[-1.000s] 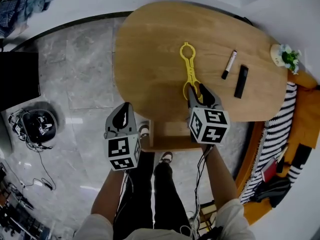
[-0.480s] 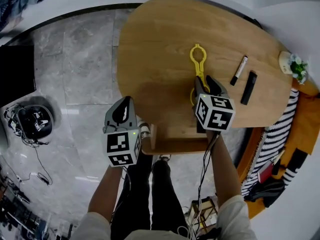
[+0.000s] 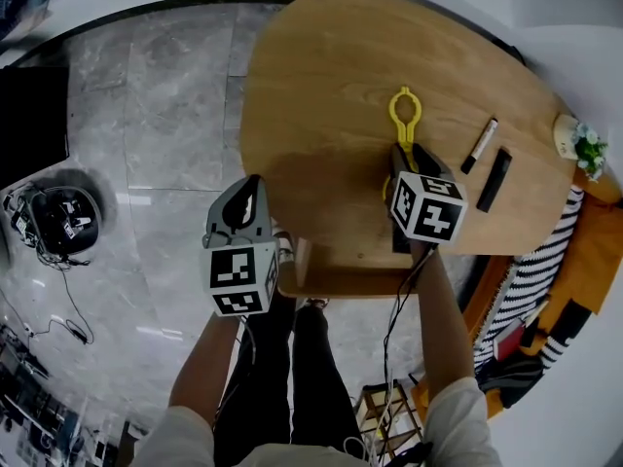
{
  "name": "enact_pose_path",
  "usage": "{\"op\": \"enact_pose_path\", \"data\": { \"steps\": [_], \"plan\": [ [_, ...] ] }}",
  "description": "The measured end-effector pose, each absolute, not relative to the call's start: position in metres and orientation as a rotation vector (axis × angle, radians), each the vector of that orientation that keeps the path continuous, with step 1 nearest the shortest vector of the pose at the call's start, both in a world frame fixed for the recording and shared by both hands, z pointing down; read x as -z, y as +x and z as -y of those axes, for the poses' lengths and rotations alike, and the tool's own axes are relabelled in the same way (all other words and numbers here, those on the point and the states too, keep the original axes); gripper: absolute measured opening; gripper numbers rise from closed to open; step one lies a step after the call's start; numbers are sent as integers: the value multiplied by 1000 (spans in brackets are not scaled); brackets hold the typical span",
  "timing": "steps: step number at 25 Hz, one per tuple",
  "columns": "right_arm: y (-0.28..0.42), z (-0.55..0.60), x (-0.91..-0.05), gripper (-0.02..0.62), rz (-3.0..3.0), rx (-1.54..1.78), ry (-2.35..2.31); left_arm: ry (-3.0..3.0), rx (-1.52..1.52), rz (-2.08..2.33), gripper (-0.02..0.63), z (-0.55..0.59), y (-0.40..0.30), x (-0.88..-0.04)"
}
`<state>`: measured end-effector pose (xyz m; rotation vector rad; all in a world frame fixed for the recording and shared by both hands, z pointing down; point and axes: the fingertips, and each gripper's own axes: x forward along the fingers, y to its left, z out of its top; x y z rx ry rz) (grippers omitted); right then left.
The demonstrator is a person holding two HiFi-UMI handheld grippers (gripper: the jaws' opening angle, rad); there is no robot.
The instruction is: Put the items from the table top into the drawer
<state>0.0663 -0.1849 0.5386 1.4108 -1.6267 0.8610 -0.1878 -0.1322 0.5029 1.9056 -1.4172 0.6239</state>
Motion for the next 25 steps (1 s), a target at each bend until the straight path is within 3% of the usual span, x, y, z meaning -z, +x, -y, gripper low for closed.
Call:
{"op": "enact_pose_path", "data": {
  "steps": [6, 25],
  "plan": [
    [66, 183, -540, 107, 1631, -880, 1407, 1906, -637, 1428, 11, 126, -189, -506],
    [74, 141, -513, 103, 1664, -821, 1360, 1918, -621, 1392, 11, 81, -166, -496]
  ]
}}
